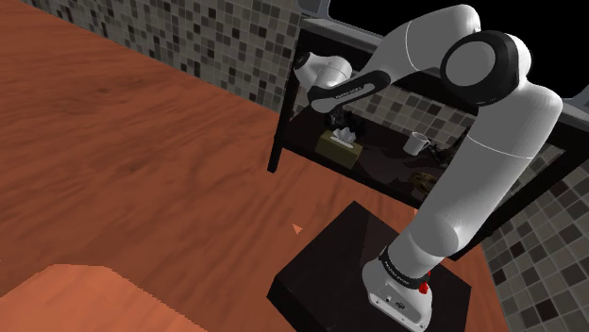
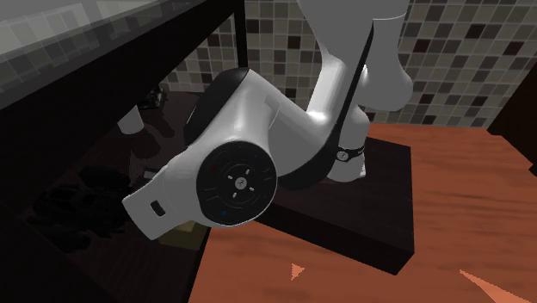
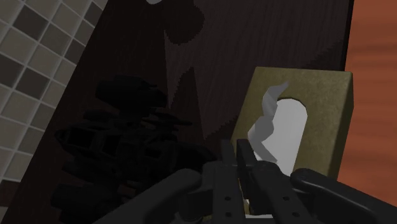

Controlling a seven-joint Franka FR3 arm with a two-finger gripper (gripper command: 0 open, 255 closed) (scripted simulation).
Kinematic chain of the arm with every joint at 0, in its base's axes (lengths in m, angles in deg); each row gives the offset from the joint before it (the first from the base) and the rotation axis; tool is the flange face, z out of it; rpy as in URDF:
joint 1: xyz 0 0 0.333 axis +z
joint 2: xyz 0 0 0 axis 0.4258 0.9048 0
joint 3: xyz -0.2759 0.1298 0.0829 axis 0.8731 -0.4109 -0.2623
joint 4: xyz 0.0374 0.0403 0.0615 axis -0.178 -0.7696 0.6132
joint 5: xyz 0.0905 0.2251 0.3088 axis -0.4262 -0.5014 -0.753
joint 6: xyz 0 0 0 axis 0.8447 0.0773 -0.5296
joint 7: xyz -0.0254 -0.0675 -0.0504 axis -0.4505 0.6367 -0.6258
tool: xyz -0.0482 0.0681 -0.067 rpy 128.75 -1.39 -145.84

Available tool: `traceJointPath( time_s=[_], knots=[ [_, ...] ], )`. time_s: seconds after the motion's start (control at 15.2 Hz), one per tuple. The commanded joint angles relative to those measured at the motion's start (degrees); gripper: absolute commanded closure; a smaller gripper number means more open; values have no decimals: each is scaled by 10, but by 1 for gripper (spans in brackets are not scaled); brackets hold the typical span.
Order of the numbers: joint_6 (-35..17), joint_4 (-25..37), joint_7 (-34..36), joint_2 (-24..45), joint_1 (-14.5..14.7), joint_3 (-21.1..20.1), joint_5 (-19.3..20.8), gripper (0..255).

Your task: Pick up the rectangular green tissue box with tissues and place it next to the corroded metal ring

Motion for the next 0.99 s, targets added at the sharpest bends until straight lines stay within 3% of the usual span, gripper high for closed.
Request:
traceJointPath(
  time_s=[0.0, 0.26, 0.33, 0.59, 0.92],
  knots=[
    [0, 0, 0, 0, 0, 0, 0, 255],
    [0, 0, 0, 0, 0, 0, 0, 255],
    [0, 0, 0, 0, 0, 0, 0, 0],
    [-109, -90, 133, -98, -51, 38, -135, 0],
    [-145, -107, 139, -84, -61, 49, -122, 0]
  ],
)
